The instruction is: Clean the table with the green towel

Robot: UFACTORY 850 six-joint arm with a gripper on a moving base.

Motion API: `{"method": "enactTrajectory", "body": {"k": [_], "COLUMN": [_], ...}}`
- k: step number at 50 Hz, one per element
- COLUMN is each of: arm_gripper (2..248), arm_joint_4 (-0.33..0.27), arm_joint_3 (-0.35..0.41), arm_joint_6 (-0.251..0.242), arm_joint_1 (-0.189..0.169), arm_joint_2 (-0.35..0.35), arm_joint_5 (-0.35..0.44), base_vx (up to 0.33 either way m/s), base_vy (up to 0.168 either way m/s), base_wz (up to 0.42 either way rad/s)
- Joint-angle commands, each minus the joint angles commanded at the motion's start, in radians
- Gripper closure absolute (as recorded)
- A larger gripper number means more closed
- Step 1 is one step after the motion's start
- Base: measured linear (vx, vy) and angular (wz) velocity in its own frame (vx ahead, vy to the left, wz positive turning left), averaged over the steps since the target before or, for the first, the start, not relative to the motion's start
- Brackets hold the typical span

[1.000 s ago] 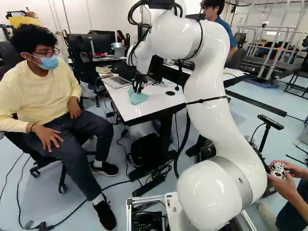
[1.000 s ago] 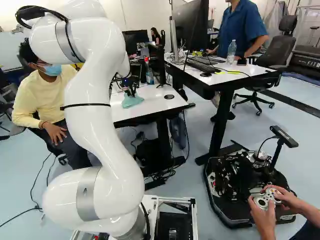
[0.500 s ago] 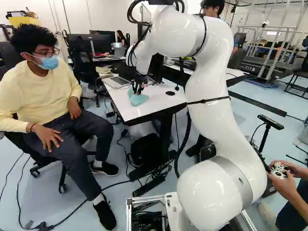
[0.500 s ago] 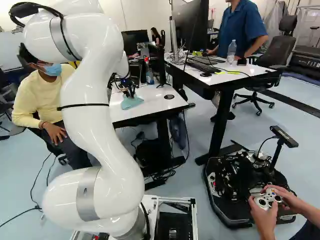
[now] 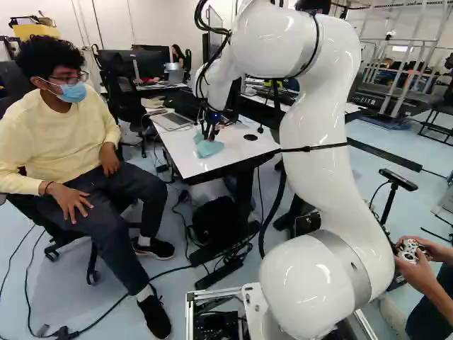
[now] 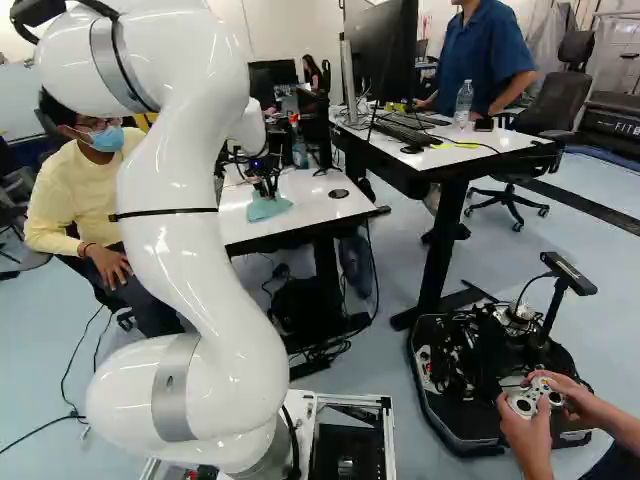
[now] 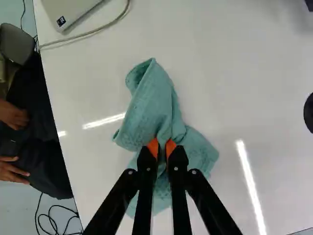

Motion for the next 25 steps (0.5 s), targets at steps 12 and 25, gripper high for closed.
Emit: {"method": "enactTrajectory", "body": {"k": [12, 25], "arm_gripper": [206, 206], "arm_joint_4": [0.0, 0.0], "arm_joint_3": [-0.037, -0.109], "arm_joint_6": [0.0, 0.0], "arm_joint_1": [-0.032, -0.035], "arm_joint_2": [-0.027, -0.077], "arm_joint_5": [0.0, 0.0], "base_vx": [0.0, 0.0], "base_vy": [0.0, 0.0], "base_wz": [0.0, 0.0]}}
